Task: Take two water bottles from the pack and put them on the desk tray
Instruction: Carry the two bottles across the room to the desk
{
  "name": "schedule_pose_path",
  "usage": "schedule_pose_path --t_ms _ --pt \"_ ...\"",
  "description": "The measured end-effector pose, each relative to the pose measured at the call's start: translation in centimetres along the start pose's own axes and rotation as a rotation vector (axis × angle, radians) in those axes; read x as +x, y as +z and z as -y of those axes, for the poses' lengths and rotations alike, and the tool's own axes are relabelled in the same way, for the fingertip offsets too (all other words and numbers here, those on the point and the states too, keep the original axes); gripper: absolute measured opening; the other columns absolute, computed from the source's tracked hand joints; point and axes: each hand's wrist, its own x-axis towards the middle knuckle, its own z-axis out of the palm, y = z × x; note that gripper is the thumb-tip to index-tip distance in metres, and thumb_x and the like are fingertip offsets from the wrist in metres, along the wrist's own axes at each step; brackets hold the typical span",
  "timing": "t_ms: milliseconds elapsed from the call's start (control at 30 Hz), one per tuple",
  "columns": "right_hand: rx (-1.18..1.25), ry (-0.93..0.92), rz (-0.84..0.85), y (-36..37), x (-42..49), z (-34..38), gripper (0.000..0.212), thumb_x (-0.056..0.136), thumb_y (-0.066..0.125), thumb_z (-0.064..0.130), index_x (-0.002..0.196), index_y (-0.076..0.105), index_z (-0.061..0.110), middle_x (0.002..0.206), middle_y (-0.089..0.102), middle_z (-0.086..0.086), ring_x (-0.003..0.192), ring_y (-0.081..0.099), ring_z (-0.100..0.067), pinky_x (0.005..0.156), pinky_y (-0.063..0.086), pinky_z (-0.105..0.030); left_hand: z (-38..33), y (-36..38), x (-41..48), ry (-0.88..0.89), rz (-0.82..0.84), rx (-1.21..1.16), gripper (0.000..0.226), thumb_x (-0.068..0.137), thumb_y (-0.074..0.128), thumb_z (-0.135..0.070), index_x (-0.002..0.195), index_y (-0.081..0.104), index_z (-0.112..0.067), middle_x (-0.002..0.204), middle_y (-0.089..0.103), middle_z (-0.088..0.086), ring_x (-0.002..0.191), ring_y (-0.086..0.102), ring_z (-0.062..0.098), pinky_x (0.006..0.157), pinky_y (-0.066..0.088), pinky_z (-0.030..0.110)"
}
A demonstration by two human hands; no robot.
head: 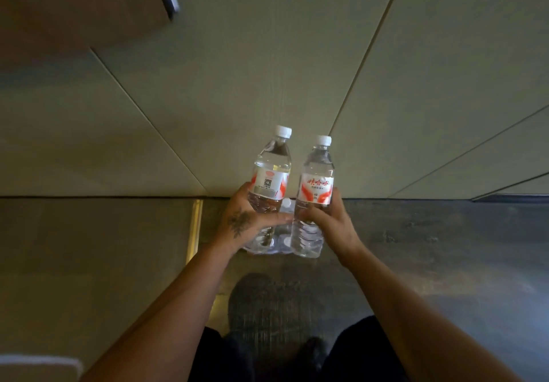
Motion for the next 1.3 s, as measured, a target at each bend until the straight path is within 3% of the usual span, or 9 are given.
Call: schedule_pose_path --t_ms 200,300,367,633,833,933,1000,1167,1300 --pt "0.191 0.031 -0.087 -1.3 -12.5 11.6 0.061 0.075 0.076 0.041 0.130 0.057 0.023 0.116 0.071 -0.008 0.093 0.078 -0.012 0.066 0.063 -0.023 -13.2 -2.0 -12.0 -0.033 -0.001 -0.051 0.086 0.066 0.102 -0.017 0.140 0.058 -0.012 0.120 0.076 0.014 0.110 0.076 0.032 0.093 0.064 0.044" --pt "0.232 0.056 -0.092 -2.4 -19.0 18.1 0.052 0.080 0.074 0.039 0.128 0.059 0.028 0.119 0.072 -0.007 0.096 0.078 -0.016 0.066 0.063 -0.025 -20.4 -3.4 -18.6 -0.025 0.003 -0.065 0.078 0.074 0.095 -0.006 0.141 0.056 -0.013 0.118 0.075 0.007 0.090 0.080 0.005 0.069 0.061 0.014" --pt "0.242 0.045 -0.111 -3.1 -22.6 21.7 0.056 0.077 0.075 0.044 0.129 0.059 0.029 0.119 0.072 -0.006 0.097 0.078 -0.018 0.068 0.063 -0.026 -24.3 -3.8 -22.4 -0.026 0.019 -0.083 0.077 0.075 0.093 -0.003 0.141 0.055 -0.016 0.118 0.074 0.005 0.084 0.078 -0.005 0.064 0.058 0.009" --pt "0.296 -0.019 -0.221 -4.8 -32.4 31.1 0.069 0.070 0.073 0.057 0.130 0.057 0.029 0.119 0.072 -0.007 0.095 0.078 -0.018 0.072 0.062 -0.029 -34.2 -3.3 -31.7 0.028 0.127 -0.073 0.067 0.066 0.089 -0.033 0.127 0.061 -0.036 0.118 0.076 0.002 0.104 0.076 0.019 0.073 0.061 0.022" --pt "0.396 -0.061 -0.427 -6.2 -38.1 31.4 0.065 0.066 0.076 0.047 0.126 0.060 0.025 0.114 0.073 -0.012 0.087 0.079 -0.017 0.073 0.062 -0.033 -36.5 0.3 -33.6 0.078 0.301 0.016 0.067 0.055 0.084 -0.050 0.119 0.066 -0.038 0.097 0.081 -0.010 0.084 0.079 0.007 0.062 0.060 0.017" --pt "0.456 -0.063 -0.575 -7.7 -42.2 29.6 0.065 0.068 0.076 0.048 0.126 0.059 0.025 0.115 0.073 -0.012 0.091 0.079 -0.021 0.075 0.063 -0.032 -37.1 3.8 -34.8 0.091 0.412 0.074 0.066 0.055 0.085 -0.050 0.118 0.066 -0.038 0.096 0.080 -0.005 0.083 0.079 0.015 0.062 0.061 0.021" --pt "0.492 -0.052 -0.680 -9.0 -45.1 28.1 0.063 0.072 0.076 0.049 0.128 0.057 0.029 0.118 0.072 -0.009 0.095 0.078 -0.020 0.073 0.064 -0.031 -37.3 6.6 -35.8 0.094 0.492 0.104 0.069 0.056 0.087 -0.046 0.120 0.066 -0.034 0.100 0.078 0.004 0.081 0.079 0.024 0.062 0.062 0.030" --pt "0.586 0.009 -0.984 -13.3 -54.6 23.9 0.049 0.080 0.073 0.037 0.126 0.056 0.029 0.117 0.074 -0.008 0.089 0.080 -0.016 0.067 0.064 -0.027 -37.8 16.0 -40.0 0.128 0.731 0.169 0.055 0.070 0.085 -0.017 0.121 0.065 -0.020 0.094 0.076 0.007 0.070 0.078 0.012 0.061 0.062 0.024" --pt "0.645 0.008 -1.185 -16.8 -62.5 21.3 0.065 0.076 0.073 0.041 0.135 0.054 0.020 0.122 0.073 -0.011 0.101 0.077 -0.028 0.078 0.065 -0.036 -37.4 24.9 -44.3 0.115 0.949 0.241 0.040 0.084 0.080 0.003 0.117 0.067 -0.014 0.097 0.075 0.015 0.074 0.079 0.017 0.060 0.064 0.026"
